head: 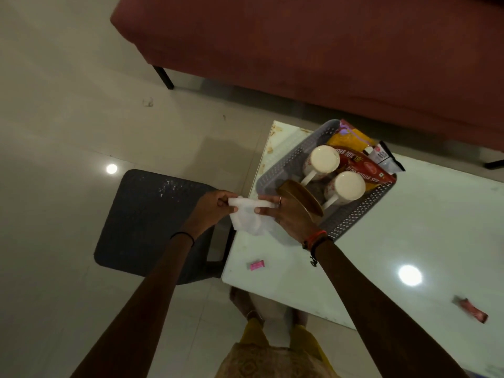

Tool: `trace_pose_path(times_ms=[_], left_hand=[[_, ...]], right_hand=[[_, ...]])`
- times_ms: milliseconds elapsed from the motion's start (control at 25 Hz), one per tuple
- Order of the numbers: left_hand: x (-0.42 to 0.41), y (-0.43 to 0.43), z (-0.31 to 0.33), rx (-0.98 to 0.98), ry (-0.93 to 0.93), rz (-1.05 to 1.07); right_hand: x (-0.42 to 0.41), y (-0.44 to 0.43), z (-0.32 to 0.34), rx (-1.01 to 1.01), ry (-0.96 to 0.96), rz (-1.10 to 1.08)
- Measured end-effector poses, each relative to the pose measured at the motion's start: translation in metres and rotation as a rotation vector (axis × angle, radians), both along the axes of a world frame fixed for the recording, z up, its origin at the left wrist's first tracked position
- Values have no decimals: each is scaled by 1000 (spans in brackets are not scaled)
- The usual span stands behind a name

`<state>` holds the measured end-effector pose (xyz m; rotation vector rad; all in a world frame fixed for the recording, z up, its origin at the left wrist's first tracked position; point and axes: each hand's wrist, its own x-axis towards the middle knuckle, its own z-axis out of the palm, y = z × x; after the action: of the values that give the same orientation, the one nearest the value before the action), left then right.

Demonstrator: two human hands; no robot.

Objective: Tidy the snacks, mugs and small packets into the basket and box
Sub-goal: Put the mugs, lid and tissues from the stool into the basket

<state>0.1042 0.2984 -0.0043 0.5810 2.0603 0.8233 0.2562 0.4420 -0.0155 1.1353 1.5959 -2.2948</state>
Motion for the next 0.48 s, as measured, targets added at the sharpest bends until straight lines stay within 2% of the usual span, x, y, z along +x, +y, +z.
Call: trace_pose_path(times_ms=[160,240,360,480], left_hand=[[25,22,0,-43,154,-167],[34,30,-1,-46,156,-173],[47,45,-3,-42,-9,-87],[60,64,-7,-30,-175,-33]], right_hand=[[40,15,6,149,-55,59],[53,23,6,155,-99,28],[73,36,9,159,-129,1],[96,44,6,-22,-79,-107]])
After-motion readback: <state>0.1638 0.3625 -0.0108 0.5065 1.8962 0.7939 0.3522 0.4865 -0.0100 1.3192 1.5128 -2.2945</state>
